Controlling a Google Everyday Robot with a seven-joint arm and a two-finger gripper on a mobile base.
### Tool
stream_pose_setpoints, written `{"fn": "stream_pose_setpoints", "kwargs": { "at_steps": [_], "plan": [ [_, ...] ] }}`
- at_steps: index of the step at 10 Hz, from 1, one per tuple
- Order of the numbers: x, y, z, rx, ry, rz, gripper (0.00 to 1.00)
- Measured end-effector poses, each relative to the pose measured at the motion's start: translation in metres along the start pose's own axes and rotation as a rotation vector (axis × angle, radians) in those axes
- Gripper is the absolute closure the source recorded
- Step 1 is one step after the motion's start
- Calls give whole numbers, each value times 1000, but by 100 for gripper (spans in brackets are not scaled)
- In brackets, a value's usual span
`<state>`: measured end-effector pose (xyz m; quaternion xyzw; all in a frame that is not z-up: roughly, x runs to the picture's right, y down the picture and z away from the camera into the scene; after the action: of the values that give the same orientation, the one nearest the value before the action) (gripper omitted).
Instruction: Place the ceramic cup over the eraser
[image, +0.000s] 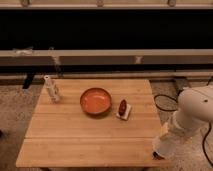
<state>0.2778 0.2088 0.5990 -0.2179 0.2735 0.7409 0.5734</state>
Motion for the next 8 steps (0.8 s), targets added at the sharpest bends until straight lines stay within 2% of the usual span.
{"fn": "stream_pose_setpoints", "kwargs": {
  "at_steps": [6,7,8],
  "plan": [
    [2,13,39,-12,47,-10,99],
    [5,16,43,-14,44,-19,93],
    [7,20,48,-19,37,-23,82]
  ]
}}
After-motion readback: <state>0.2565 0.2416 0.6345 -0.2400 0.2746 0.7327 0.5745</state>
